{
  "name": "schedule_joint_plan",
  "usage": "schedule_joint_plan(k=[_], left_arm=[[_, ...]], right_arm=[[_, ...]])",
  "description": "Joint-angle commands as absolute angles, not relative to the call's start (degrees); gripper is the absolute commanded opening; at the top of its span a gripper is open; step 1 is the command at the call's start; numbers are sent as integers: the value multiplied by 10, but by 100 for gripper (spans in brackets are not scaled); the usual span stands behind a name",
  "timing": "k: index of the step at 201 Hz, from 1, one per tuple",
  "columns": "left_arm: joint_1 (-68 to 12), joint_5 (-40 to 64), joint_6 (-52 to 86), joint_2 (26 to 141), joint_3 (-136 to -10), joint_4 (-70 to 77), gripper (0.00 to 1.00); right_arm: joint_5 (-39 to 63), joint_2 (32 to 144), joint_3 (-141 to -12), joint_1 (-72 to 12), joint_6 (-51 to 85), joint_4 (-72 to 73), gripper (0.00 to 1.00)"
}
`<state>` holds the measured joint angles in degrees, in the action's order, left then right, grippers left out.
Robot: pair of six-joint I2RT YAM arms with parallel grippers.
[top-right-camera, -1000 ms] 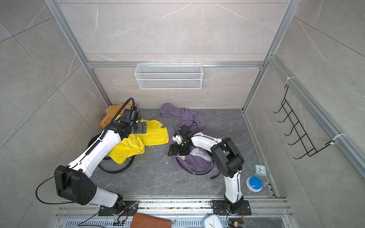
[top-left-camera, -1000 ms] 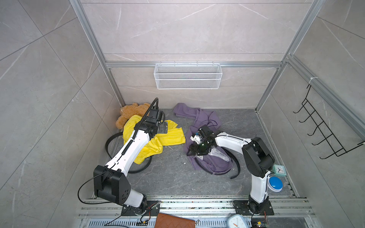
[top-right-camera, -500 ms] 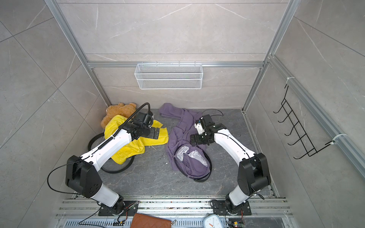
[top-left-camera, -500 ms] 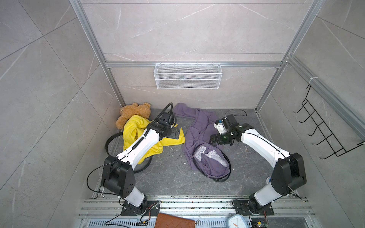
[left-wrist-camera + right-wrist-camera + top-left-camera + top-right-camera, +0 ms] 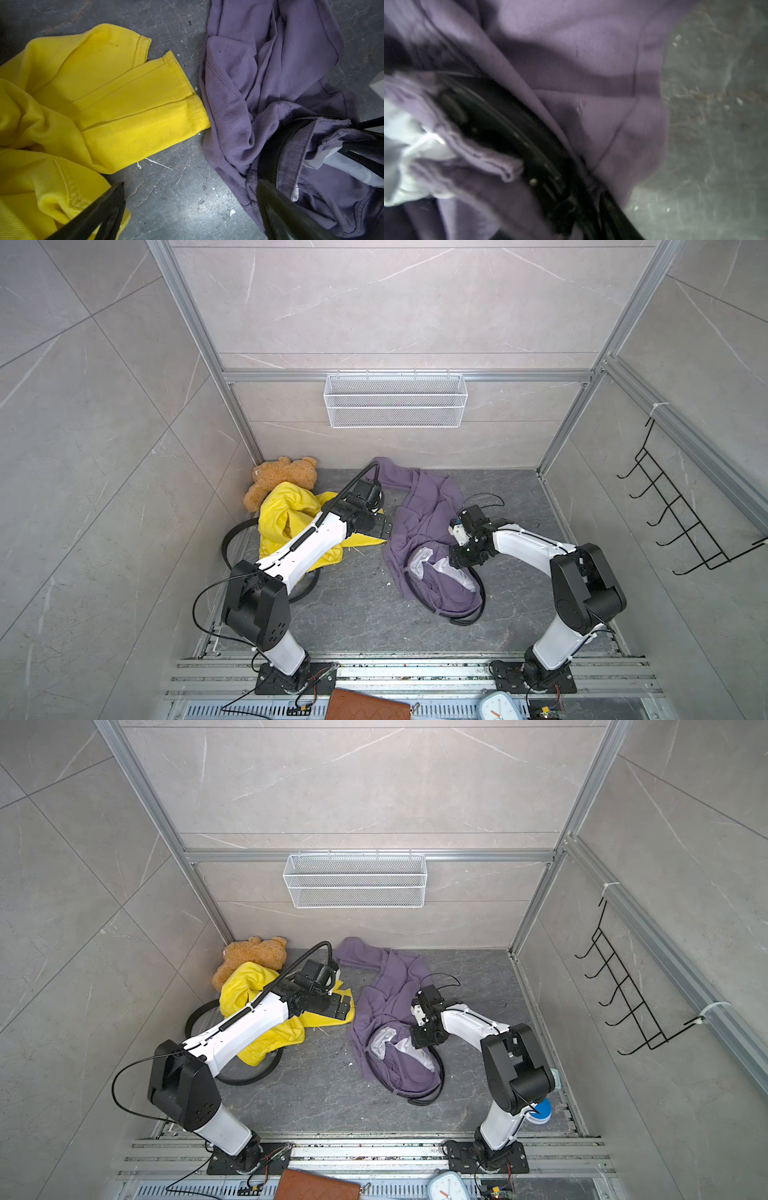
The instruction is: Remove the belt from the trousers
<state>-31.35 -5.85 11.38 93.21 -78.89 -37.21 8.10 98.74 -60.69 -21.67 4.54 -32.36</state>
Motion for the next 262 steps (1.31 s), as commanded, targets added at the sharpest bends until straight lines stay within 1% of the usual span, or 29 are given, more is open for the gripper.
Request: schedule_joint_plan(k=[1, 7, 23, 28, 35, 61, 80, 98, 111, 146, 172, 196, 222, 244, 262], left_arm=[[-315, -57, 124, 933, -815, -367, 100], [-315, -57, 124, 932, -815, -367, 100], [-315, -53, 123, 933, -819, -367, 100], [-316, -50, 122, 933, -821, -367, 100], [-315, -42, 122, 934, -822, -366, 100], [-316, 6, 104, 924, -830, -358, 100], [-316, 47, 65, 906, -844, -361, 100], [-320, 92, 29, 872, -844, -354, 100], [-333, 104, 2, 847, -834, -347, 100], [-358, 114, -9, 815, -801, -342, 100], [-381, 119, 22, 805, -771, -290, 100], [-418, 56, 30, 827, -767, -272, 100], [-464, -72, 28, 831, -725, -202, 100], [-469, -85, 42, 821, -702, -132, 100], [-471, -104, 41, 829, -706, -117, 100]], right_arm=[[94, 971, -585, -222, 36, -295, 34], [90, 961, -582, -222, 34, -292, 28], [73, 928, -574, -228, 25, -280, 10], [71, 916, -572, -230, 20, -275, 6], [64, 900, -569, -234, 13, -265, 4], [2, 834, -557, -273, -26, -216, 0], [-62, 796, -556, -296, -54, -180, 0], [-98, 766, -554, -299, -73, -141, 0], [-119, 747, -551, -301, -83, -112, 0], [-133, 730, -576, -305, -111, -86, 0], [-133, 725, -594, -314, -114, -86, 0], [-131, 721, -614, -323, -112, -99, 0], [-120, 708, -621, -335, -105, -102, 0], [-121, 702, -625, -350, -98, -116, 0], [-124, 690, -618, -364, -97, -114, 0]])
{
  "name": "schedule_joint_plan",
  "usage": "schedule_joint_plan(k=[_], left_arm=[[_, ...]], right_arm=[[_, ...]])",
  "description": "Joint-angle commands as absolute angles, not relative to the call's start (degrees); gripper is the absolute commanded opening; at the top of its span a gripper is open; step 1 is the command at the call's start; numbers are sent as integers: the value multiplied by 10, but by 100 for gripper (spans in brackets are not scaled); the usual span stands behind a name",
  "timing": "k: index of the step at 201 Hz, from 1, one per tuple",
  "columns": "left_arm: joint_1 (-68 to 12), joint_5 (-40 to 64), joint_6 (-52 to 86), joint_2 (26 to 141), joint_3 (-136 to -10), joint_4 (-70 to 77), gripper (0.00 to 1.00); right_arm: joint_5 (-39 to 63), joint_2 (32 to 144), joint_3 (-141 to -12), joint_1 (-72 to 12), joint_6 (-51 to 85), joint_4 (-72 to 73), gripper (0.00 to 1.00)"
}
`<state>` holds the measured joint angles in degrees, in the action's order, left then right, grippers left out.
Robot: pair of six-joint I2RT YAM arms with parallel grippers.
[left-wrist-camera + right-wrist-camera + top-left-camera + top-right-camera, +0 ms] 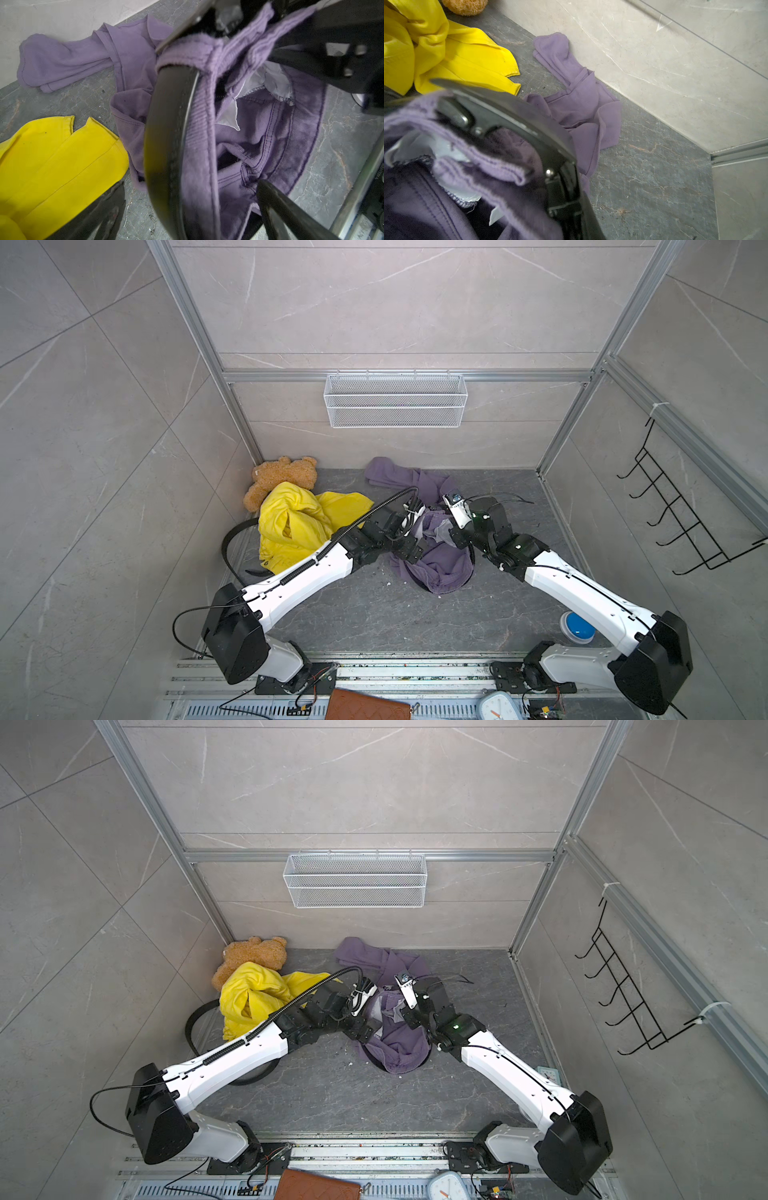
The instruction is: Remove the belt from the trousers
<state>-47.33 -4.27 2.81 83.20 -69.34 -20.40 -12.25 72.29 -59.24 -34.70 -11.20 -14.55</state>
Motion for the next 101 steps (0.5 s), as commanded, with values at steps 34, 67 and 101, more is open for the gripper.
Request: schedule_joint_plan(k=[34, 67, 101], left_arm=[[-471, -173, 29, 839, -703, -101, 95], [-471, -183, 6, 815, -674, -59, 34], [-472, -184, -51, 780, -602, 22, 0]], right_arm=[[-127, 665, -600, -382, -106, -110, 0], [-123, 642, -577, -387, -110, -116, 0], [-88, 634, -541, -388, -116, -131, 25]])
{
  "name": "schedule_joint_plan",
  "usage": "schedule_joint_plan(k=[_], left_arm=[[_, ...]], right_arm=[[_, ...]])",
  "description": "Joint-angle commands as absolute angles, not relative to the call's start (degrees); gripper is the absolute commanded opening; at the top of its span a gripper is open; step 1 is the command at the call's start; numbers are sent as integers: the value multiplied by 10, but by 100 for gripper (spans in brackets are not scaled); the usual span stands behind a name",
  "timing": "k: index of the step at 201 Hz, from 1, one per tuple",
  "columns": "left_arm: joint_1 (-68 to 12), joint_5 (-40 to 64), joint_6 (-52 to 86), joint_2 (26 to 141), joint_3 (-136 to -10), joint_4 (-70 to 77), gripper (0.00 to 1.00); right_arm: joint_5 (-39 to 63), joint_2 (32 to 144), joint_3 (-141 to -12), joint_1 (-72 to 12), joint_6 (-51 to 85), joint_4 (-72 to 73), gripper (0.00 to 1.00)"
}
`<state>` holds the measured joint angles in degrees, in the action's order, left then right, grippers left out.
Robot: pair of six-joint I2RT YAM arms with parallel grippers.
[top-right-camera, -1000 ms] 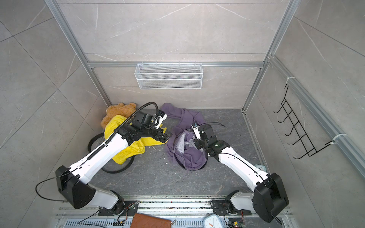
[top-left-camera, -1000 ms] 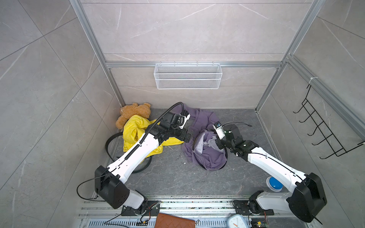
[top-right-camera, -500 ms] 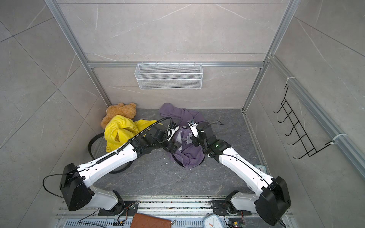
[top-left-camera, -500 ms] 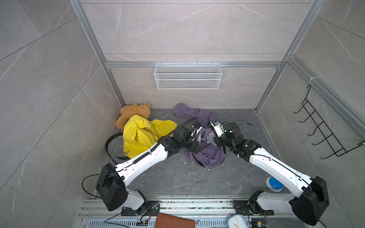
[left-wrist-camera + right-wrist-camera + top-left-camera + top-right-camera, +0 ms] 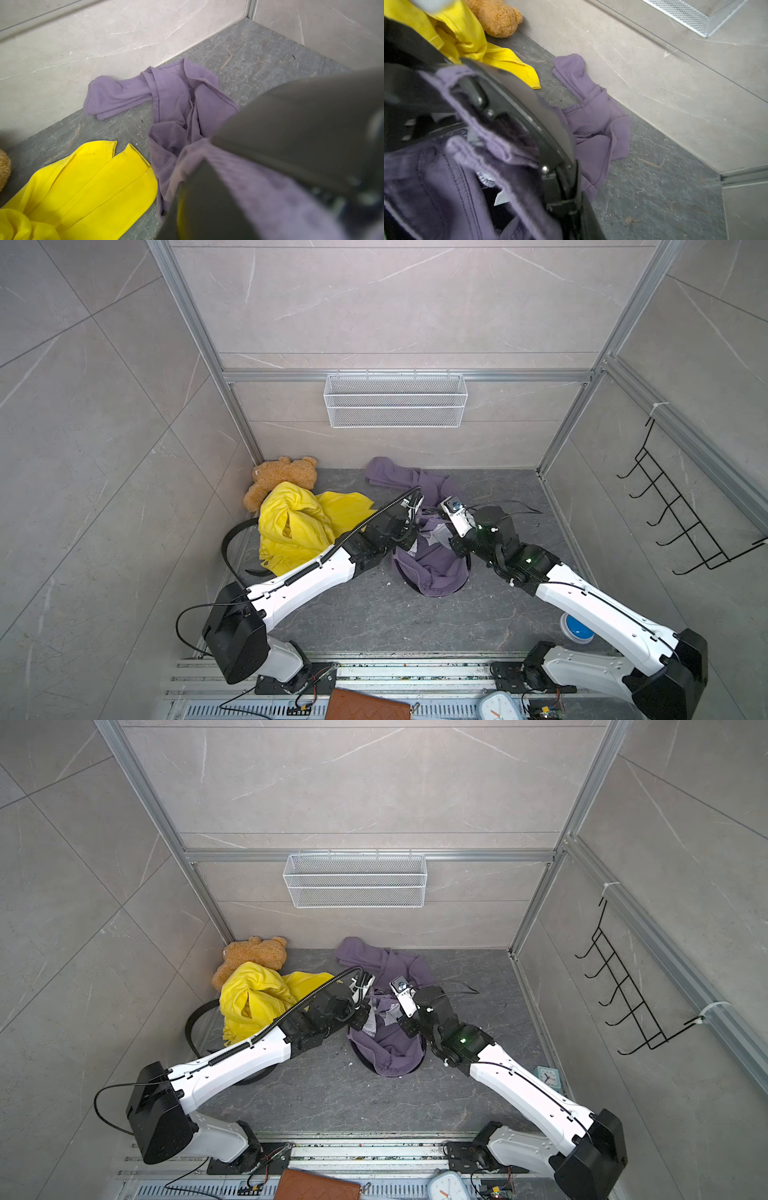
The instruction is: Remove the belt from the trousers
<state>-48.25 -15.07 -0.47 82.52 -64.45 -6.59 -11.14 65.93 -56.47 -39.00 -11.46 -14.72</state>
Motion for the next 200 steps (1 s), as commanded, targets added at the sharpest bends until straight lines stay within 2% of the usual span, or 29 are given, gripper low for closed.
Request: schedule_joint_plan(k=[1, 15, 22, 36, 48, 102, 163, 200], left_arm=[[-472, -183, -53, 779, -597, 26, 0], [-475, -175, -94, 761, -546, 89, 0], [-476, -175, -108, 752, -520, 124, 0], [-476, -174, -128, 742, -488, 166, 0], [-476, -170, -141, 737, -474, 189, 0], [-476, -152, -178, 716, -444, 257, 0], [-477, -132, -176, 682, -437, 259, 0], [-479, -128, -156, 680, -439, 245, 0]], right_arm=[[-86, 634, -540, -388, -117, -131, 29], [-46, 621, -516, -386, -139, -136, 65], [-17, 610, -506, -384, -149, -135, 79], [33, 597, -505, -382, -157, -139, 93], [86, 595, -515, -379, -168, -154, 100], [320, 722, -641, -359, -225, -295, 100], [370, 762, -623, -332, -184, -233, 100], [421, 785, -627, -329, -160, -197, 88]])
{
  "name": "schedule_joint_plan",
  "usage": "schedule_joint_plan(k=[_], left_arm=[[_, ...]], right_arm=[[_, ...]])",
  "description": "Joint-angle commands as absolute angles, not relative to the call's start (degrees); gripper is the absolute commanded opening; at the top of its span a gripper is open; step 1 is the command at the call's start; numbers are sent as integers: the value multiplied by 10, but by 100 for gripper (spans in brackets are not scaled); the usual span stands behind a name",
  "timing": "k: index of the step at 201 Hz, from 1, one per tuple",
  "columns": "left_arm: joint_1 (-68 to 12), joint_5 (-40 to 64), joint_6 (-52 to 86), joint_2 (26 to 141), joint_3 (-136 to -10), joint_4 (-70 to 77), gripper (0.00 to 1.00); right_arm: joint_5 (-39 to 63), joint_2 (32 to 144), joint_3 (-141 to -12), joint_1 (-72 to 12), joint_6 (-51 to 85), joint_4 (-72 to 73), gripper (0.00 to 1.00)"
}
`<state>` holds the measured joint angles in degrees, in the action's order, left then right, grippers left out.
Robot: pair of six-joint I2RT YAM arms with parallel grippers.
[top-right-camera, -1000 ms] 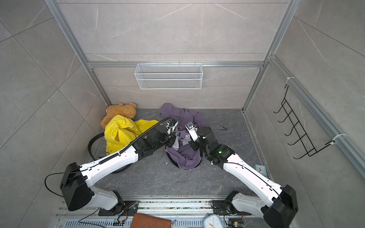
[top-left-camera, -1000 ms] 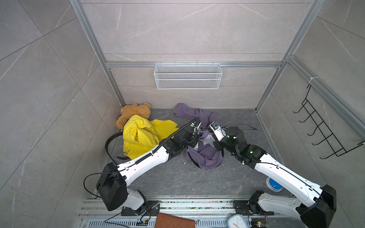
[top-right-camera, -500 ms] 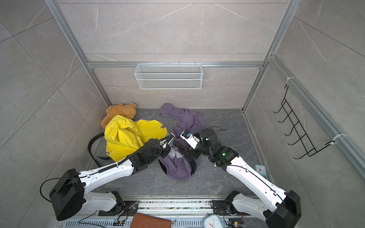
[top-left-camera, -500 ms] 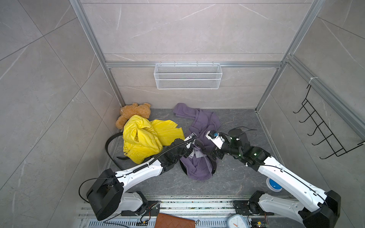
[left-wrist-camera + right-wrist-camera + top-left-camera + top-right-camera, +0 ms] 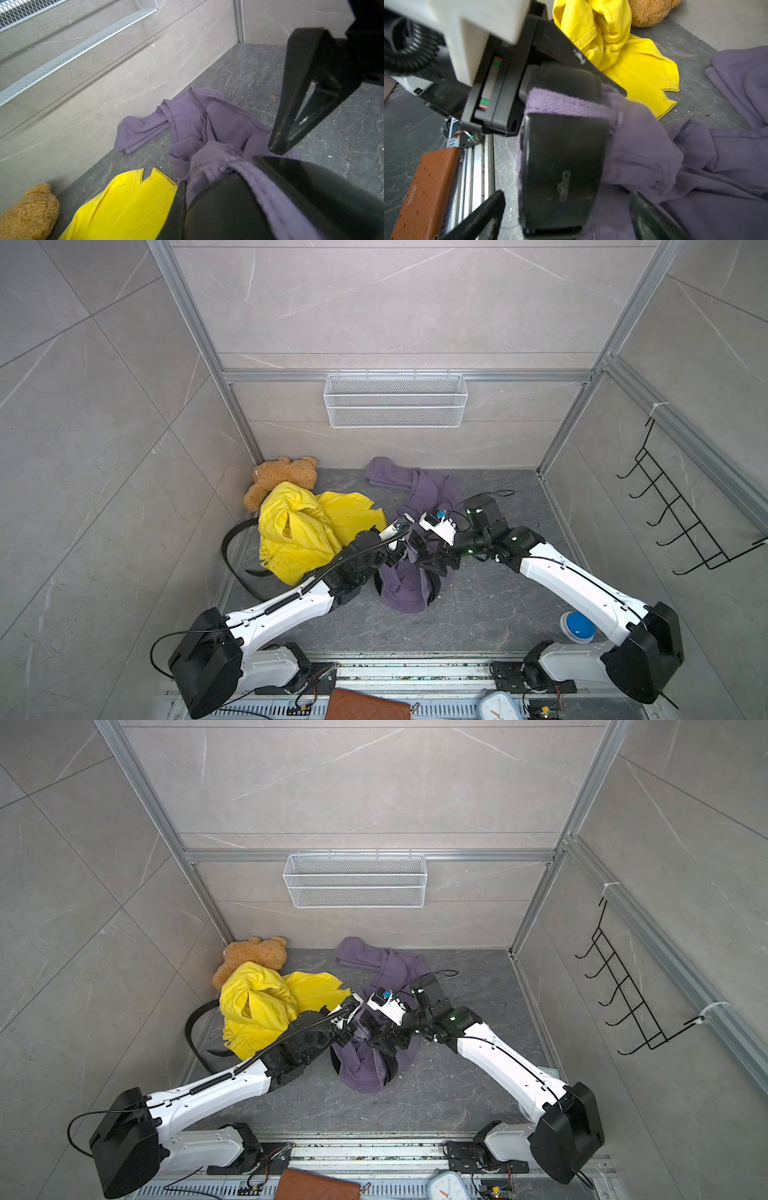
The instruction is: Remove the belt from the trousers
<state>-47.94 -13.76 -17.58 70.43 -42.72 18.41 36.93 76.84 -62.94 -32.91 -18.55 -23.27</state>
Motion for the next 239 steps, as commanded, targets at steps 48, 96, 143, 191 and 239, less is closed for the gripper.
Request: schedule_joint_plan(k=[48, 96, 143, 191, 239], left_arm=[[-486, -133, -145, 688, -447, 245, 0], [-488, -132, -138, 684, -458, 214, 0], [-487, -154, -115, 629, -455, 117, 59], [-487, -114, -106, 531, -474, -53, 86], [-487, -119, -151, 556, -512, -75, 85]], right_arm=[[421, 812, -618, -334, -124, -154, 83], [364, 804, -607, -337, -122, -135, 32], [312, 784, -632, -334, -186, -213, 21], [309, 769, -656, -329, -227, -274, 21], [324, 761, -673, -328, -241, -301, 21]])
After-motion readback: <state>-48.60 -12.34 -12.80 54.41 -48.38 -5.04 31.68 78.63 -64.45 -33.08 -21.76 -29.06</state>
